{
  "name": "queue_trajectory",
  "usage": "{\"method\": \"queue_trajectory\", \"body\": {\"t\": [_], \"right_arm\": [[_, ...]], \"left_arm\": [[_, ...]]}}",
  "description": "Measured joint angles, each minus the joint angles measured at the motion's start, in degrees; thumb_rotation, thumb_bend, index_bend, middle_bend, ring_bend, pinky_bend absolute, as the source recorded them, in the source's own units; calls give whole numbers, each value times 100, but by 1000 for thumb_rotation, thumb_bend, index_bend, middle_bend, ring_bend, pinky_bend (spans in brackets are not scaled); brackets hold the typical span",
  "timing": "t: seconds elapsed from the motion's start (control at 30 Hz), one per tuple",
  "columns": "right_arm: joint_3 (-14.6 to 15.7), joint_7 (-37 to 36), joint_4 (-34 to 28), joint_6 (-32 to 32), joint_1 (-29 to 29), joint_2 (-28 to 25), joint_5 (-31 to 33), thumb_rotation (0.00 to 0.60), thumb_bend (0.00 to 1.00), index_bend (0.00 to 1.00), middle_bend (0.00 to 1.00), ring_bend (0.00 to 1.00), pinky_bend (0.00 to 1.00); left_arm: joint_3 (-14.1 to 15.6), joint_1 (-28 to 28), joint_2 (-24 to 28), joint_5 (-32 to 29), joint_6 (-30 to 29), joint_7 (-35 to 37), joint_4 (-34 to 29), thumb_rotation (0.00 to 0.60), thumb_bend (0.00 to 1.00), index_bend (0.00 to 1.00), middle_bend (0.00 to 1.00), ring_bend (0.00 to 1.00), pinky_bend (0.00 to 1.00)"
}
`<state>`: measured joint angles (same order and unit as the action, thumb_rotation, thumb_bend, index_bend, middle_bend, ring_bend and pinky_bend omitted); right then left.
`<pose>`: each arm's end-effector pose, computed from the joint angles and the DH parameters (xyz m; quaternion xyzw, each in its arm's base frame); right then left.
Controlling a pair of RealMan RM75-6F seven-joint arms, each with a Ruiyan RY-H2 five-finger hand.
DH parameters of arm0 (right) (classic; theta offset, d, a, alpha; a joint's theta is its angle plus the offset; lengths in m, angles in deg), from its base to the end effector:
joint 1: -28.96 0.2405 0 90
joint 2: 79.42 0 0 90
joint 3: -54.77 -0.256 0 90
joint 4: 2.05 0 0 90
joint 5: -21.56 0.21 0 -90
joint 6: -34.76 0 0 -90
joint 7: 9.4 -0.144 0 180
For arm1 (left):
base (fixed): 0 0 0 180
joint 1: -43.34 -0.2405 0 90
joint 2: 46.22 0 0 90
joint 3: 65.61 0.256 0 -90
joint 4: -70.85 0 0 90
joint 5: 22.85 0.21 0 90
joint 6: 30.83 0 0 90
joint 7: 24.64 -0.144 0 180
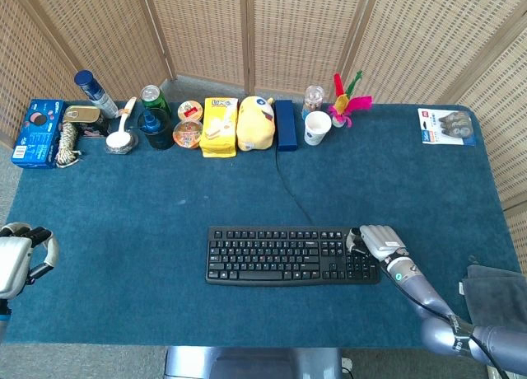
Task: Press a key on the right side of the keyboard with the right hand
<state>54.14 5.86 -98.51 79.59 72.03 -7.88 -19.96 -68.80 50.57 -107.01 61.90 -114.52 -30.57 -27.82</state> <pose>-0.2306 -0.3125 0.0328 0.6964 -0.5519 0.2095 0.4082 -0.2889 0.1927 0.1658 -0.6123 -0.3694 -0.3784 0.5877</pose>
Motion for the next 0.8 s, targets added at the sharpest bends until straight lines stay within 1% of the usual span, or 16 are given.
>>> {"method": "queue_trajectory", "body": {"t": [0.2, 0.33, 0.4, 0.47, 0.5, 0.57, 0.63, 0.73, 0.8], "right_arm": [[-119, -13, -569, 391, -85, -410, -210, 0, 652, 383, 1000, 1000, 1000], [-210, -93, -1070, 709, -226, -862, -423, 0, 648, 383, 995, 1000, 998], [-244, -175, -1242, 874, -330, -1063, -549, 0, 644, 383, 971, 1000, 976], [-269, -300, -1399, 1102, -495, -1266, -741, 0, 638, 383, 920, 999, 930], [-275, -364, -1453, 1202, -576, -1338, -839, 0, 633, 383, 885, 986, 906], [-276, -523, -1555, 1448, -784, -1452, -1092, 0, 621, 385, 817, 928, 860], [-255, -684, -1615, 1705, -1003, -1529, -1384, 0, 608, 386, 746, 839, 791], [-178, -901, -1627, 2101, -1342, -1578, -1865, 0, 600, 386, 678, 748, 725], [-115, -1001, -1594, 2388, -1555, -1569, -2179, 0, 598, 386, 659, 714, 702]], "left_arm": [[-8, 12, -27, -12, 16, 26, 22, 11, 527, 610, 578, 493, 286], [2, 8, -53, -5, 14, 32, 39, 12, 527, 610, 578, 493, 287], [19, -12, -60, -2, 1, 39, 47, 14, 528, 610, 578, 493, 286], [40, -40, -64, -1, -19, 46, 55, 17, 528, 610, 577, 494, 286], [57, -63, -65, 1, -38, 50, 59, 16, 528, 610, 577, 494, 287], [84, -104, -65, 15, -84, 51, 65, 15, 528, 610, 577, 493, 286], [127, -170, -67, 44, -158, 56, 71, 13, 528, 610, 578, 494, 286], [215, -282, -76, 83, -246, 84, 83, 14, 528, 610, 578, 493, 286], [282, -352, -94, 102, -281, 106, 99, 13, 527, 610, 577, 493, 286]]}}
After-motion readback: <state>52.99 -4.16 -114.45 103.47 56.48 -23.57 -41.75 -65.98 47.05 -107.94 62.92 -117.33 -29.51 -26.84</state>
